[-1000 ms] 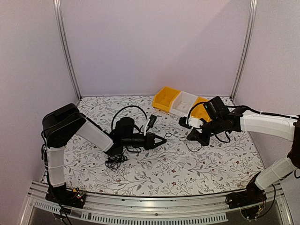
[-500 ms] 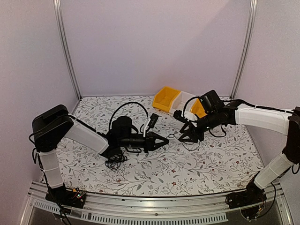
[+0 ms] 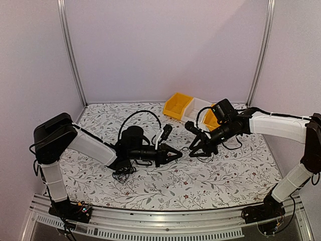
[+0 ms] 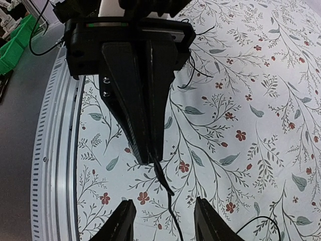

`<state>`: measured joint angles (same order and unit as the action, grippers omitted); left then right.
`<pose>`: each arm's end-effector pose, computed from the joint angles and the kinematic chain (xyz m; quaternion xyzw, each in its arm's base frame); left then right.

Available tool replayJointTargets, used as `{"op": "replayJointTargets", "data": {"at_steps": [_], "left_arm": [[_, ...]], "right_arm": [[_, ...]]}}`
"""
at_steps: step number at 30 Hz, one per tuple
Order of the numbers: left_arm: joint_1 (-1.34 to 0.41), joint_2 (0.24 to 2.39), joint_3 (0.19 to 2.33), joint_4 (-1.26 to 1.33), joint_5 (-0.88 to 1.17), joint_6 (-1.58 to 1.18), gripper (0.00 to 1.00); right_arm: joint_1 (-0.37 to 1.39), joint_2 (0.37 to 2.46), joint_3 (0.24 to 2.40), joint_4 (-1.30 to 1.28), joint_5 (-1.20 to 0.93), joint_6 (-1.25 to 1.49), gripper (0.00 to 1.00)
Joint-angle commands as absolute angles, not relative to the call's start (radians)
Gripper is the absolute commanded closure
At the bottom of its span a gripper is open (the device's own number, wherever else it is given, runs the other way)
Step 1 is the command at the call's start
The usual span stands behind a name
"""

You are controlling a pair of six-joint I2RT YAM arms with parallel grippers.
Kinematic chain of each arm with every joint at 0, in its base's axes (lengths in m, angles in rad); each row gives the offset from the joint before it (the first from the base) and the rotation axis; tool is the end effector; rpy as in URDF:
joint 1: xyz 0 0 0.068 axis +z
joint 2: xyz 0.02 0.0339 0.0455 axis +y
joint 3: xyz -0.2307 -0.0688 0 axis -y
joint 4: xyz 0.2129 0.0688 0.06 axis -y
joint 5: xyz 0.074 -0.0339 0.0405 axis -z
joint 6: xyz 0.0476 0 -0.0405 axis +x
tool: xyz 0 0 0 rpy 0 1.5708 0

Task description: Untangle the cables

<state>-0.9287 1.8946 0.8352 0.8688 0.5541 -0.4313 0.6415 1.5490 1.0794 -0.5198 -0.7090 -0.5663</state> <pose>0.1969 -0.3052 0.1542 0.3514 0.6761 -0.5490 0.3435 0.2158 0.1998 0.2093 -0.5921 0.6831 0.3424 0.2561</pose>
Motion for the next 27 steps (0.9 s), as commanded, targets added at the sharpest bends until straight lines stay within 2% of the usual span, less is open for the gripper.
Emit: {"op": "replayJointTargets", "data": {"at_steps": [1,20,24,27], "left_arm": [[-0.945,1.901,0.864,0.862,0.555,-0.410,1.00],[-0.949,1.884,0.893,0.820,0.530,-0.385,1.00],[-0.949,1.885,0.901,0.810,0.530,-0.382,1.00],[-0.948,1.887,0.908,0.793,0.526,-0.381,1.00]], "right_arm": [[0.646,1.526,1.069,-0.531,-0.758,-0.574,0.58],[0.643,1.525,1.008,-0.476,-0.640,-0.551,0.62],[0.636,1.525,1.001,-0.470,-0.627,-0.545,0.71],[0.635,1.534,1.007,-0.469,-0.626,-0.545,0.89]]}}
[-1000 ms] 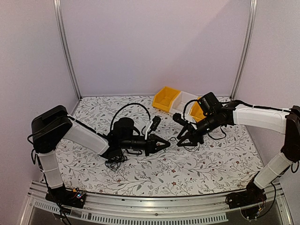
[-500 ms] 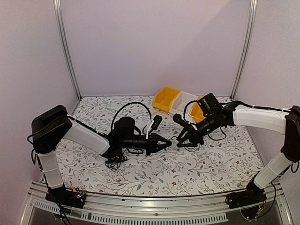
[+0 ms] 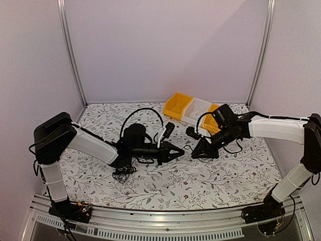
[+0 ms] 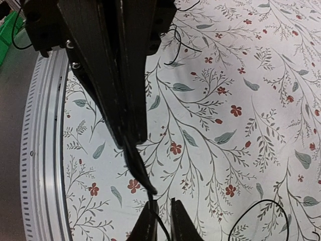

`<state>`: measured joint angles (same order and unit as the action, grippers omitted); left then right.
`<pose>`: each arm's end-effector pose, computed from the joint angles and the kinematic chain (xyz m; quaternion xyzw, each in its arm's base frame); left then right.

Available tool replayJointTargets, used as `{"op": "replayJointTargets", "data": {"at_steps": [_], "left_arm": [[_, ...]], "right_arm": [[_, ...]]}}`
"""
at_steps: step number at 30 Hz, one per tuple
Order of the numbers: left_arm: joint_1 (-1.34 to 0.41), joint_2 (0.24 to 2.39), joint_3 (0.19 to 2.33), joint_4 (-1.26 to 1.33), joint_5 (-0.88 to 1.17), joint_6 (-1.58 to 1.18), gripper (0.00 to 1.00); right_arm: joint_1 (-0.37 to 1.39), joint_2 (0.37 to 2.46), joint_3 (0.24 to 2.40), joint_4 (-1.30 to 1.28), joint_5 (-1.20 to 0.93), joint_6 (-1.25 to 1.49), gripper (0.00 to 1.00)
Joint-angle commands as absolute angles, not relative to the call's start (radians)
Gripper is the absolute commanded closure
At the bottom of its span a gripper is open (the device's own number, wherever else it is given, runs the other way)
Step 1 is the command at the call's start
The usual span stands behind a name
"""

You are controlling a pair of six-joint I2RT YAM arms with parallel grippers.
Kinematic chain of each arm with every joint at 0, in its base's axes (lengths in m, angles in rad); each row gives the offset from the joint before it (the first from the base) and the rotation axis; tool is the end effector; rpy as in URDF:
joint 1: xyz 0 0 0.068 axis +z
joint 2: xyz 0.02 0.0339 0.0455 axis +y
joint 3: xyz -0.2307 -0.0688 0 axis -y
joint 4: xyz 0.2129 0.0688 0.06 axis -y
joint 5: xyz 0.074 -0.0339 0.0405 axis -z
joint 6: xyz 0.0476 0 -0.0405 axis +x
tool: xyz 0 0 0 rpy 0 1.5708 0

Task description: Untangle the cables

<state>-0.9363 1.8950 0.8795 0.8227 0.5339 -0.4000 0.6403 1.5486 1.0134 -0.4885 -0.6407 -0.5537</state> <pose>0.1996 -0.3120 0.1609 0.3590 0.6735 -0.5398 0.3552 0.2131 0.1943 0.1914 -0.5841 0.7079 0.3140 0.2430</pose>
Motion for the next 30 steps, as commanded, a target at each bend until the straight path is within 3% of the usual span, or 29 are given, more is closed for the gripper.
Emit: {"op": "replayJointTargets", "data": {"at_steps": [1,3,30], "left_arm": [[-0.948,1.891,0.914,0.778,0.520,-0.377,1.00],[-0.951,1.899,0.928,0.747,0.517,-0.367,1.00],[-0.971,1.882,0.957,0.715,0.463,-0.331,1.00]], "right_arm": [[0.635,1.535,1.011,-0.470,-0.631,-0.545,0.95],[0.635,1.535,1.023,-0.470,-0.640,-0.550,1.00],[0.651,1.575,1.092,-0.495,-0.620,-0.554,1.00]]}}
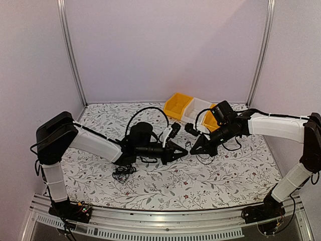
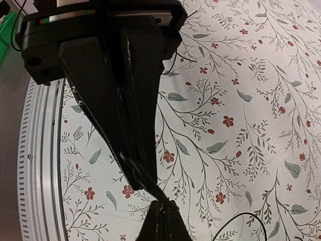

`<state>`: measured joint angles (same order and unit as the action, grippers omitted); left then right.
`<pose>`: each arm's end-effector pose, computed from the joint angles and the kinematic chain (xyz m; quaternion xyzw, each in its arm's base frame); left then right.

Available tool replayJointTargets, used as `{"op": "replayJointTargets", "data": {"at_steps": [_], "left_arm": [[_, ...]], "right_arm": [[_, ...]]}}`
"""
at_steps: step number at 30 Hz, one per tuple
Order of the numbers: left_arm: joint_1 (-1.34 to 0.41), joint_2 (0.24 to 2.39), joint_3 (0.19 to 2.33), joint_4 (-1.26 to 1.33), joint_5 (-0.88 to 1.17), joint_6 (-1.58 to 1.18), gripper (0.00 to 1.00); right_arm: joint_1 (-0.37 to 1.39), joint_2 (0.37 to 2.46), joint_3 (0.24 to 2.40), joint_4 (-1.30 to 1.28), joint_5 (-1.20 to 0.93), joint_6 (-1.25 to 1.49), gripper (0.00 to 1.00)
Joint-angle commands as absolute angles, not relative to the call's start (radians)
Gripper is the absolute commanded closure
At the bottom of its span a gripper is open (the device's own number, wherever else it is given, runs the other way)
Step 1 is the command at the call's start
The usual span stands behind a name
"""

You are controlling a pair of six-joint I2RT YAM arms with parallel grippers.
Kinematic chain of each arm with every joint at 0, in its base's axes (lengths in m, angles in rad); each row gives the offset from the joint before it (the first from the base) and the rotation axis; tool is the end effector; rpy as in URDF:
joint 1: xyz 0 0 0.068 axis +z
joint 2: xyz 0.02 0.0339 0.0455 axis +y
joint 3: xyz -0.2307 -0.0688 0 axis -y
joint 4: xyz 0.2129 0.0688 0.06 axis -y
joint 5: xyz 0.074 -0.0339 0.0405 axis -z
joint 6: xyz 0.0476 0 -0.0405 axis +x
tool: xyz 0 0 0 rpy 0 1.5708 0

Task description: Untangle the cables

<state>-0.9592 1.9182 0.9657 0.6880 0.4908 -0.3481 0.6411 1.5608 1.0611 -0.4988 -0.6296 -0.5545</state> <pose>0.2014 -0.3263 0.1614 0.3725 0.6903 -0.5116 0.3506 0.2190 0.1984 0.2003 -0.5856 0.7048 0.3084 0.2553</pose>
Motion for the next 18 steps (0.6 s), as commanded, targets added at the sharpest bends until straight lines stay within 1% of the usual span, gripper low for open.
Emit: {"op": "replayJointTargets", "data": {"at_steps": [1,12,13,15,18], "left_arm": [[-0.970,1.879,0.957,0.714,0.457,-0.330,1.00],[-0.971,1.884,0.976,0.706,0.420,-0.289,1.00],[-0.972,1.887,0.980,0.703,0.423,-0.289,1.00],[-0.971,1.888,0.984,0.703,0.426,-0.290,1.00],[-0.972,1.887,0.982,0.695,0.426,-0.293,1.00]], "right_arm": [[0.650,1.576,1.091,-0.495,-0.620,-0.555,1.00],[0.651,1.563,1.087,-0.493,-0.628,-0.549,1.00],[0.651,1.557,1.088,-0.494,-0.622,-0.549,0.95],[0.651,1.530,1.086,-0.499,-0.593,-0.551,0.79],[0.649,1.466,1.076,-0.510,-0.528,-0.578,0.68]]}}
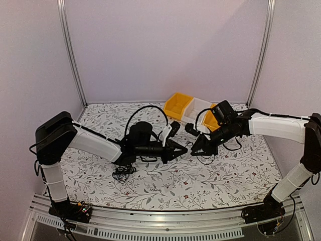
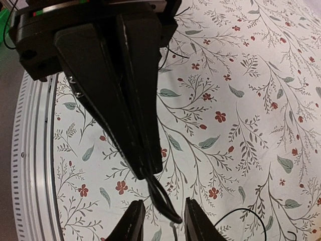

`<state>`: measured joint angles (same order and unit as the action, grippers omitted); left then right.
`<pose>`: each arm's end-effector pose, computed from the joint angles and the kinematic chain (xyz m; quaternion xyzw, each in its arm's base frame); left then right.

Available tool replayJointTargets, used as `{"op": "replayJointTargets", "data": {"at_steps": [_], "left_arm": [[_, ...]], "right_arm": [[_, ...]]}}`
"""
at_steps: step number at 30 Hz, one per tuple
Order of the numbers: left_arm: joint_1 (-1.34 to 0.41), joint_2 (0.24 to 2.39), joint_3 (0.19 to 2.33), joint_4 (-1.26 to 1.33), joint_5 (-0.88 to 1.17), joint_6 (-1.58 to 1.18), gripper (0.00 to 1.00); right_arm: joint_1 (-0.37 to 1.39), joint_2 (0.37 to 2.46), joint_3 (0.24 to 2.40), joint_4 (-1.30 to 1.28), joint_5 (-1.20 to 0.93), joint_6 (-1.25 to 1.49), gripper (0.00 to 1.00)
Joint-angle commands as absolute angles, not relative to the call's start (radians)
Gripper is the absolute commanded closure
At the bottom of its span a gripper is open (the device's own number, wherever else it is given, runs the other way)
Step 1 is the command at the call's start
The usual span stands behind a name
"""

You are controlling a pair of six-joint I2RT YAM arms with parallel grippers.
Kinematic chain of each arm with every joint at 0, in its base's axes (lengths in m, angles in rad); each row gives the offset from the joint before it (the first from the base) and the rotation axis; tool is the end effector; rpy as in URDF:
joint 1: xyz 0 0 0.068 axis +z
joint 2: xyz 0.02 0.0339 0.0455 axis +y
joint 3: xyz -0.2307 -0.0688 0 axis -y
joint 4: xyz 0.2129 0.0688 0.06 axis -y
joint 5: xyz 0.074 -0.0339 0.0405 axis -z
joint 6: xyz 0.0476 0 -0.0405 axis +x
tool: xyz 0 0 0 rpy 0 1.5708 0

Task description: Untangle the cables

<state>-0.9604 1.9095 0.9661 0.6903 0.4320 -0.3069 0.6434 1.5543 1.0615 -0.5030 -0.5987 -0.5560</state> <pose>0.2036 -0.3258 0.1646 0.3722 0.6893 -0.4906 0.3816 0.2189 0.1977 0.2012 -0.5862 0.7092 0.2944 0.2583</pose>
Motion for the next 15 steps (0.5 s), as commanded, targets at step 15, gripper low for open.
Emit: {"op": "replayJointTargets", "data": {"at_steps": [15], "left_arm": [[-0.971,1.894,0.972,0.714,0.503,-0.313,1.00]], "right_arm": [[0.649,1.438,1.096,-0.520,-0.475,-0.654,0.66]]}}
